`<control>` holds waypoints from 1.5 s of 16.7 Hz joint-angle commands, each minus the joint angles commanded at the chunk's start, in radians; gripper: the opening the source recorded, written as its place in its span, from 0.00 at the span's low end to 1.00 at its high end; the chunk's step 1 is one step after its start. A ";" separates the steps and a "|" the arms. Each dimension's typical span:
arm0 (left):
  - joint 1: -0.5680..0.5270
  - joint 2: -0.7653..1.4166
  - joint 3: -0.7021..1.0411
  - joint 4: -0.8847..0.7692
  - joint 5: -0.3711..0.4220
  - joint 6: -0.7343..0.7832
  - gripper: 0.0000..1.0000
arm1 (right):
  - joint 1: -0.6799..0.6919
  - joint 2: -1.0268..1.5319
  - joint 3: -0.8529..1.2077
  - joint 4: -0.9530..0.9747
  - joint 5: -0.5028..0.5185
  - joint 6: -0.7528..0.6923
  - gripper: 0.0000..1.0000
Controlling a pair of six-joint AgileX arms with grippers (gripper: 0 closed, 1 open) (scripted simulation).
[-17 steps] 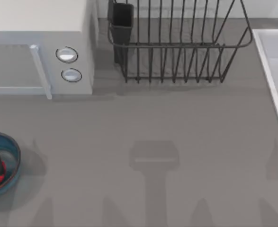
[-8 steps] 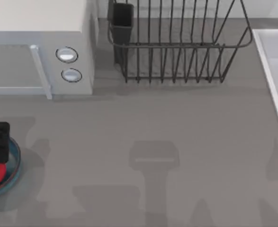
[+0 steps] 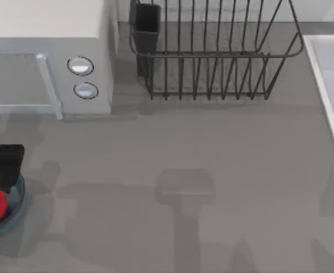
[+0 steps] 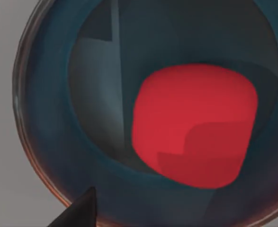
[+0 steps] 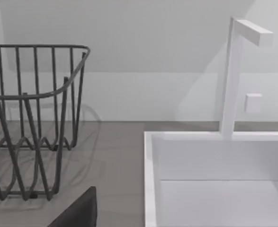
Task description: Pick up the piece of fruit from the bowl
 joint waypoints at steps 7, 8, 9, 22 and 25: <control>-0.001 0.022 0.011 -0.012 0.000 0.000 1.00 | 0.000 0.000 0.000 0.000 0.000 0.000 1.00; -0.001 0.029 0.002 0.001 0.000 0.001 1.00 | 0.000 0.000 0.000 0.000 0.000 0.000 1.00; -0.001 0.041 -0.013 0.024 0.000 0.001 1.00 | 0.000 0.000 0.000 0.000 0.000 0.000 1.00; 0.004 0.233 -0.235 0.443 0.000 0.007 1.00 | 0.000 0.000 0.000 0.000 0.000 0.000 1.00; 0.004 0.233 -0.235 0.443 0.000 0.007 0.85 | 0.000 0.000 0.000 0.000 0.000 0.000 1.00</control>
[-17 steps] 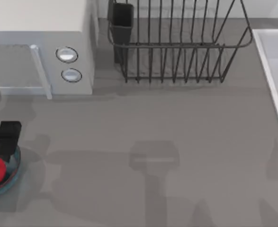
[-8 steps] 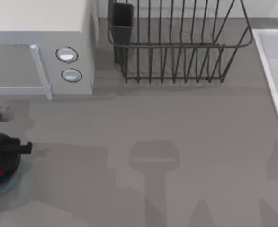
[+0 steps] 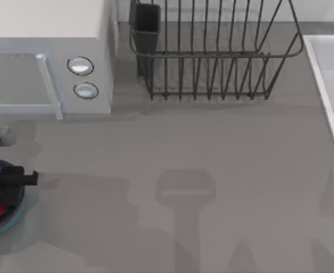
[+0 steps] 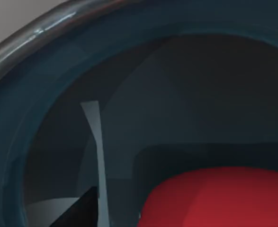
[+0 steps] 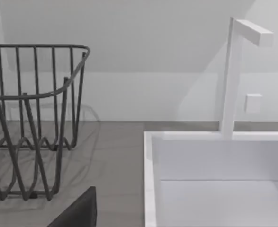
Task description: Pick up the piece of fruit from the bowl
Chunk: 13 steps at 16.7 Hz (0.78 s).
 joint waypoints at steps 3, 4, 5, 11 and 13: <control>0.000 0.000 0.000 0.000 0.000 0.000 0.62 | 0.000 0.000 0.000 0.000 0.000 0.000 1.00; 0.000 0.000 0.000 0.000 0.000 0.000 0.55 | 0.000 0.000 0.000 0.000 0.000 0.000 1.00; 0.000 0.000 0.000 0.000 0.000 0.000 0.47 | 0.000 0.000 0.000 0.000 0.000 0.000 1.00; 0.000 0.000 0.000 0.000 0.000 0.000 0.02 | 0.000 0.000 0.000 0.000 0.000 0.000 1.00; 0.000 0.000 0.000 0.000 0.000 0.000 0.00 | 0.000 0.000 0.000 0.000 0.000 0.000 1.00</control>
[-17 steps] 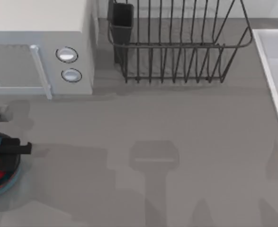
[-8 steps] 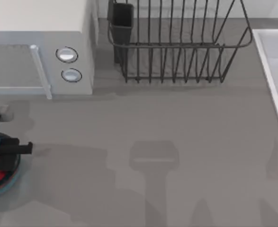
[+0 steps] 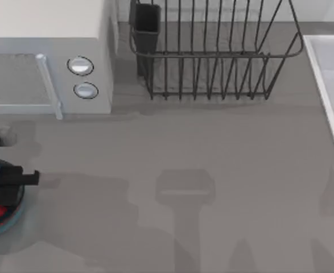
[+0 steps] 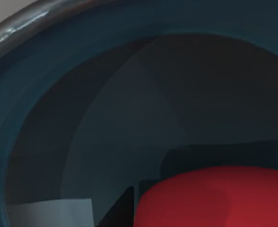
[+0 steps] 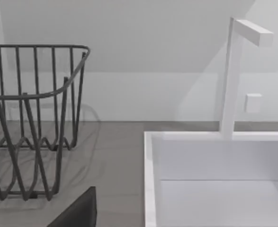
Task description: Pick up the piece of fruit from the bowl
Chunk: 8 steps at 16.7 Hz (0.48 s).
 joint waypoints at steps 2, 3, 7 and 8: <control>0.000 0.000 0.000 0.000 0.000 0.000 0.00 | 0.000 0.000 0.000 0.000 0.000 0.000 1.00; 0.000 0.000 0.000 0.000 0.000 0.000 0.00 | 0.000 0.000 0.000 0.000 0.000 0.000 1.00; 0.005 -0.092 0.048 -0.065 0.042 0.005 0.00 | 0.000 0.000 0.000 0.000 0.000 0.000 1.00; 0.005 -0.092 0.050 -0.067 0.042 0.005 0.00 | 0.000 0.000 0.000 0.000 0.000 0.000 1.00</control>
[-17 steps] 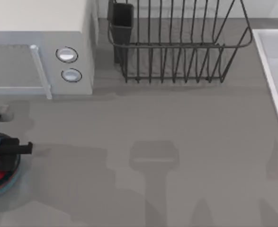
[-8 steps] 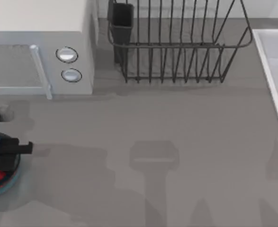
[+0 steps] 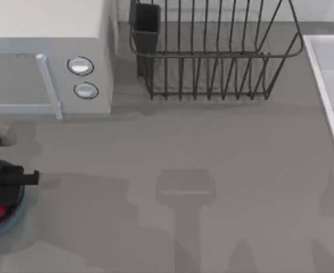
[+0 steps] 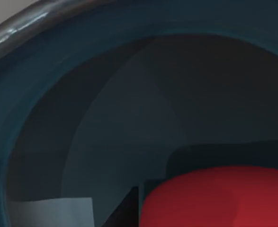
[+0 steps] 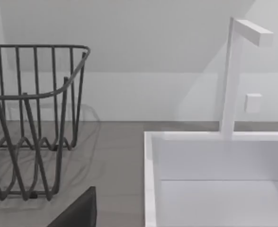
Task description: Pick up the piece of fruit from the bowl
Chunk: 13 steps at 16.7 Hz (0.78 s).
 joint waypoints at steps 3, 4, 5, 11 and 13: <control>-0.001 0.007 0.065 -0.067 0.000 -0.001 0.00 | 0.000 0.000 0.000 0.000 0.000 0.000 1.00; -0.002 0.009 0.108 -0.111 0.000 -0.001 0.00 | 0.000 0.000 0.000 0.000 0.000 0.000 1.00; -0.002 0.011 0.161 -0.165 0.000 -0.002 0.00 | 0.000 0.000 0.000 0.000 0.000 0.000 1.00; -0.008 -0.007 0.615 -0.662 0.000 -0.008 0.00 | 0.000 0.000 0.000 0.000 0.000 0.000 1.00; -0.010 -0.023 0.757 -0.815 0.000 -0.011 0.00 | 0.000 0.000 0.000 0.000 0.000 0.000 1.00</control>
